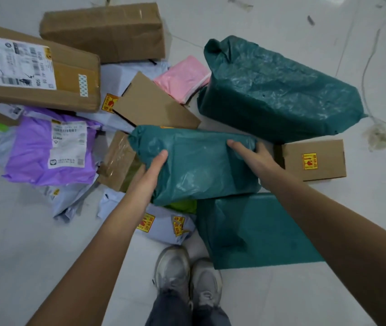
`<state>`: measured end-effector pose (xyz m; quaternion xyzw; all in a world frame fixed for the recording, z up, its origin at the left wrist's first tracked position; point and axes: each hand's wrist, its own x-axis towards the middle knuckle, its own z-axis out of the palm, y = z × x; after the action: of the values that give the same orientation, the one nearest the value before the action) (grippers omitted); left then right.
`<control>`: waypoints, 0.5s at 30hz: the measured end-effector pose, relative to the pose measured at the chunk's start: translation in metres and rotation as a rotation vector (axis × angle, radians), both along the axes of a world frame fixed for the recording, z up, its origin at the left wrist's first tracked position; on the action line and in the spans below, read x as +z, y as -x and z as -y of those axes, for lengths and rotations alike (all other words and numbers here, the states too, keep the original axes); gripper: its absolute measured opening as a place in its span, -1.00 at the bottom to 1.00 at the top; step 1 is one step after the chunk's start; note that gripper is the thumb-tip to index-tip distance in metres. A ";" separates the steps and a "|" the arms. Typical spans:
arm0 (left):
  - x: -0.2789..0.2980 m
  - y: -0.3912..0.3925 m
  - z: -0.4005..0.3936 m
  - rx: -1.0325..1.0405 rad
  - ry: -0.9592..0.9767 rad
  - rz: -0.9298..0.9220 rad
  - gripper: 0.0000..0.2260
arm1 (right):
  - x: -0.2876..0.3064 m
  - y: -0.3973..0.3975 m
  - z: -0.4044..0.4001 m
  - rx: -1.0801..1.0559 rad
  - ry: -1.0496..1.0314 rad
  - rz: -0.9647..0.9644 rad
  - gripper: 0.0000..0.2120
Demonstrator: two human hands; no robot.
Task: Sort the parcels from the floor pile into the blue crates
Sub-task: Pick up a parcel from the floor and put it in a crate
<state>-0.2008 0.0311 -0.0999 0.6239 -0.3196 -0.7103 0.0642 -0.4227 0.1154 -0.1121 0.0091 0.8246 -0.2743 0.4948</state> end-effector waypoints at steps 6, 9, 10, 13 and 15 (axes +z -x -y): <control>0.086 -0.023 -0.014 0.074 0.229 0.008 -0.65 | 0.079 -0.022 -0.002 0.042 0.044 0.037 -0.52; 0.131 -0.025 -0.022 0.070 0.461 0.049 -0.58 | 0.125 -0.032 0.001 0.007 -0.048 0.068 -0.41; 0.148 -0.026 -0.025 0.037 0.561 0.074 -0.56 | 0.142 -0.036 0.003 -0.072 -0.041 0.178 -0.36; 0.194 -0.037 -0.037 -0.309 1.074 0.244 -0.53 | 0.190 -0.046 0.007 -0.201 0.071 0.610 -0.25; 0.213 -0.046 -0.047 -0.608 1.345 0.350 -0.41 | 0.219 -0.055 0.010 -0.145 0.147 0.724 -0.22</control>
<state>-0.1553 0.0776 0.1128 0.4382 -0.8474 -0.2394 0.1805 -0.3672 0.1051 0.1065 0.1282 0.5715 -0.3462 0.7329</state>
